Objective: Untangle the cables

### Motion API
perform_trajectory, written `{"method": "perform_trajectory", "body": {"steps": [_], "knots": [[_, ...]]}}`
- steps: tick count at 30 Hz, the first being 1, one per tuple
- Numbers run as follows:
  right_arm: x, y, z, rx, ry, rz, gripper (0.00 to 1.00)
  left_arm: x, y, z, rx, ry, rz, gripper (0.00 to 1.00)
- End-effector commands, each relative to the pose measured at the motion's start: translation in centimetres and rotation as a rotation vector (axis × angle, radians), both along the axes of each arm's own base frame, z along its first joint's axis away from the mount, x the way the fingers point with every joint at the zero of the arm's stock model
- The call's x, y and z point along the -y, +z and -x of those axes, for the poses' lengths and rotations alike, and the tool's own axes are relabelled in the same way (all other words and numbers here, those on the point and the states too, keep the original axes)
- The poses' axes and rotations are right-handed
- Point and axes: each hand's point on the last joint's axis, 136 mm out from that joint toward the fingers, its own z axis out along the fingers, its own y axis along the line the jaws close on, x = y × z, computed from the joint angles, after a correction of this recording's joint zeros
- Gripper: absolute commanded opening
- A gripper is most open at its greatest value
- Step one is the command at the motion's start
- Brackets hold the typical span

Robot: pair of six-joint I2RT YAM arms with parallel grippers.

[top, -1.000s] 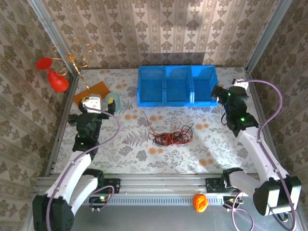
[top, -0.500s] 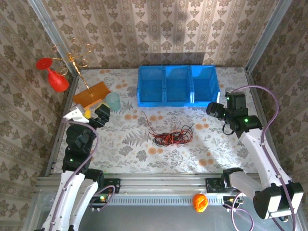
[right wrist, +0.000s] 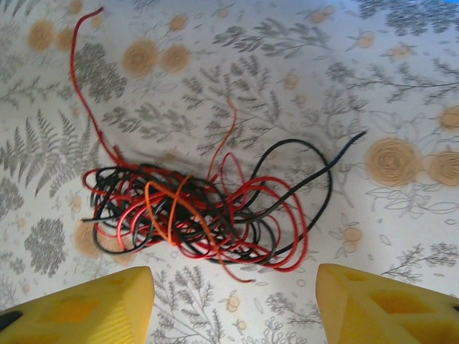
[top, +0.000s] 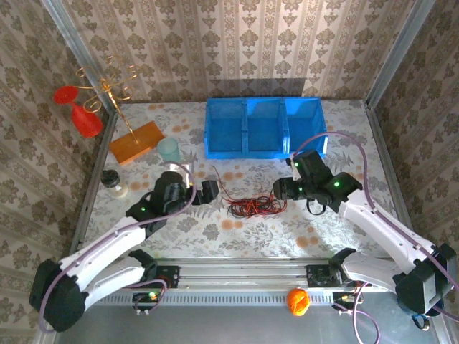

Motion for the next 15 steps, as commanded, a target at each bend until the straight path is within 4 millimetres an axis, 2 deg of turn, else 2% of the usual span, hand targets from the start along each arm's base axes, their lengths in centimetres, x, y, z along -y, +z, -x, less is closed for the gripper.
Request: {"method": "perform_trajectory", "body": {"steps": [1,4,6,15], "knots": [[-1.2,0.1,0.9,-0.001,0.072,0.024,0.62,0.3,-1.1,-0.8,-0.007,0.021,-0.055,1.00],[-2.0,0.1,1.6,0.004,0.119,0.035,0.57,0.1,-2.7,-1.0,-0.071,0.061,-0.086,1.00],[-1.9,0.1,1.6,0.039,0.104,0.044,0.56,0.3,-3.1,-1.1,-0.085,0.057,-0.087,1.00],[-3.0,-1.5,3.2,-0.006,0.155,-0.026,0.51,3.8,-5.2,0.1,-0.269,-0.115,-0.048,1.00]]}}
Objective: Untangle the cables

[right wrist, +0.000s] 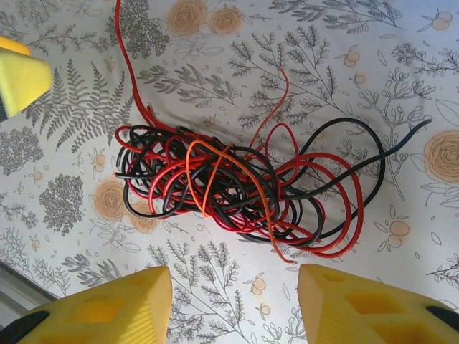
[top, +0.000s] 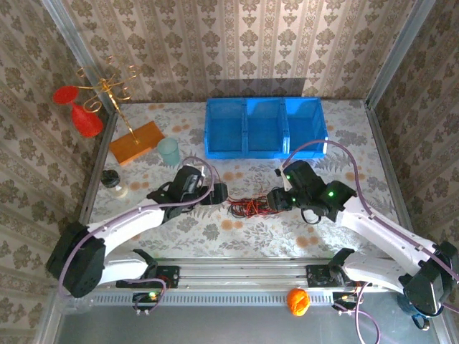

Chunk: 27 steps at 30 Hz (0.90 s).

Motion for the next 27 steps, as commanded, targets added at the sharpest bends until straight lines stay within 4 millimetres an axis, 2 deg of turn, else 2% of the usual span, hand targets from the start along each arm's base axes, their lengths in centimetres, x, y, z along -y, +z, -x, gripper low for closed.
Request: {"method": "perform_trajectory", "body": {"steps": [1,6,9,11,17,22,27], "knots": [[-0.6,-0.8,1.0,-0.024,0.044,-0.030,0.51,1.5,-0.5,0.8,-0.087,-0.067,0.038,1.00],[-0.6,-2.8,0.2,-0.030,0.029,0.005,0.50,2.7,-1.7,0.7,-0.142,-0.076,0.076,0.96],[-0.2,-3.9,-0.7,-0.026,0.003,0.056,0.45,3.5,-1.8,0.6,-0.162,-0.082,0.112,0.91],[-0.5,-4.3,-1.5,-0.011,-0.010,0.056,0.41,3.8,-2.2,0.6,-0.175,-0.083,0.120,0.87],[-1.1,-5.7,-2.6,-0.009,-0.021,0.057,0.38,4.2,-3.0,0.7,-0.205,-0.085,0.132,0.78],[-1.2,-6.4,-3.0,-0.012,-0.026,0.069,0.37,4.5,-2.9,0.6,-0.205,-0.088,0.147,0.72],[-1.0,-7.0,-3.0,-0.015,-0.033,0.079,0.30,4.5,-2.8,0.6,-0.204,-0.085,0.154,0.66]]}}
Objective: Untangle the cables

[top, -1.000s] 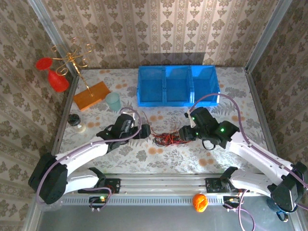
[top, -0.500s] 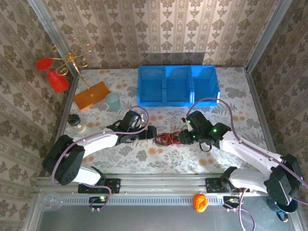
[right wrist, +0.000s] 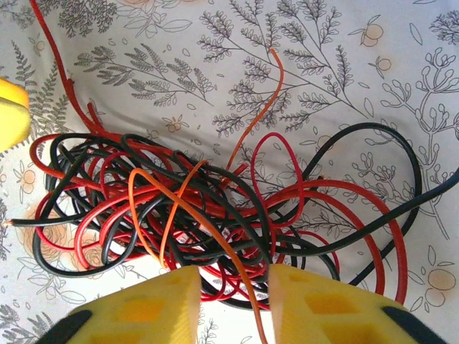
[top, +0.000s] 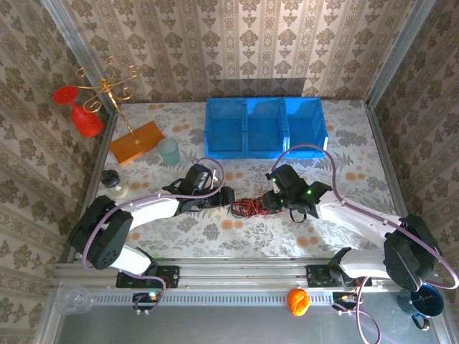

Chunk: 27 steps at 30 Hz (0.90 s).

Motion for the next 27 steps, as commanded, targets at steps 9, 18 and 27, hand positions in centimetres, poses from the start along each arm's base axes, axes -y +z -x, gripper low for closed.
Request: {"method": "perform_trajectory", "body": {"steps": [9,18,27], "knots": [[-0.7,-2.0,-0.3,-0.020,-0.002,-0.009,0.15,0.4,1.1,-0.6,0.016,0.005,0.028,0.57],[-2.0,-4.7,-0.6,-0.046,0.008,-0.028,0.04,0.1,1.3,-0.5,0.025,0.018,0.033,0.42],[-4.6,-5.0,-3.6,-0.017,0.093,0.006,0.00,-1.4,1.9,-0.6,0.050,0.061,0.018,0.25]]}}
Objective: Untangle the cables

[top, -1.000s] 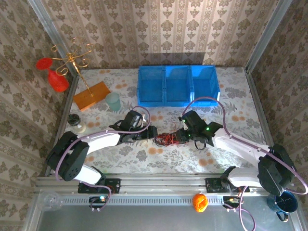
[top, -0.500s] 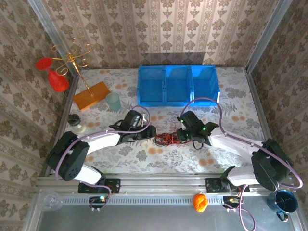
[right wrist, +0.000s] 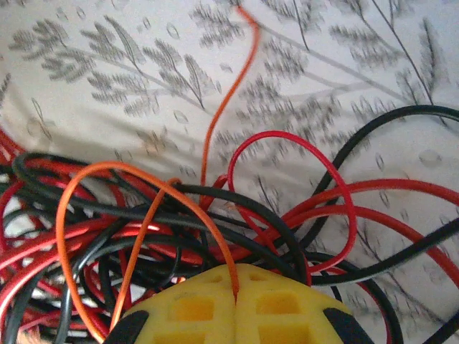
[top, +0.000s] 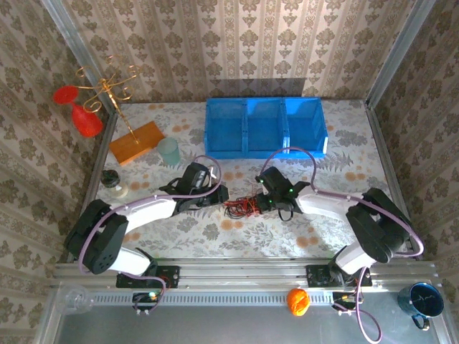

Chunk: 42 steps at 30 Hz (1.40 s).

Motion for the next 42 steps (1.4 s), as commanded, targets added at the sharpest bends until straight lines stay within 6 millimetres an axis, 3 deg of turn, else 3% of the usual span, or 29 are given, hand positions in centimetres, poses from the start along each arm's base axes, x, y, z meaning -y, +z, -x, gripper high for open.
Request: {"method": "perform_trajectory", "body": {"steps": [1,11,18,23,32,42], "knots": [[-1.8,0.8,-1.5,0.033,0.067,-0.002,0.00,-1.2,0.4,0.1,0.021,0.032,-0.013,0.25],[-2.9,6.4,-3.0,0.133,0.103,-0.013,0.00,-4.4,2.0,1.3,0.085,0.099,-0.049,0.26],[-2.5,13.5,-3.5,0.271,0.085,-0.054,0.00,-3.5,4.1,1.1,0.126,0.072,-0.003,0.33],[-2.7,18.3,-3.4,0.344,0.108,-0.075,0.00,-2.8,4.4,0.7,0.129,0.055,0.002,0.36],[-2.3,21.9,-2.3,0.412,0.118,-0.081,0.00,-2.1,3.1,-0.3,0.143,0.021,-0.043,0.42],[-1.1,24.3,-1.9,0.463,0.094,-0.077,0.00,-2.9,5.1,-2.7,0.205,0.046,-0.073,0.44]]}}
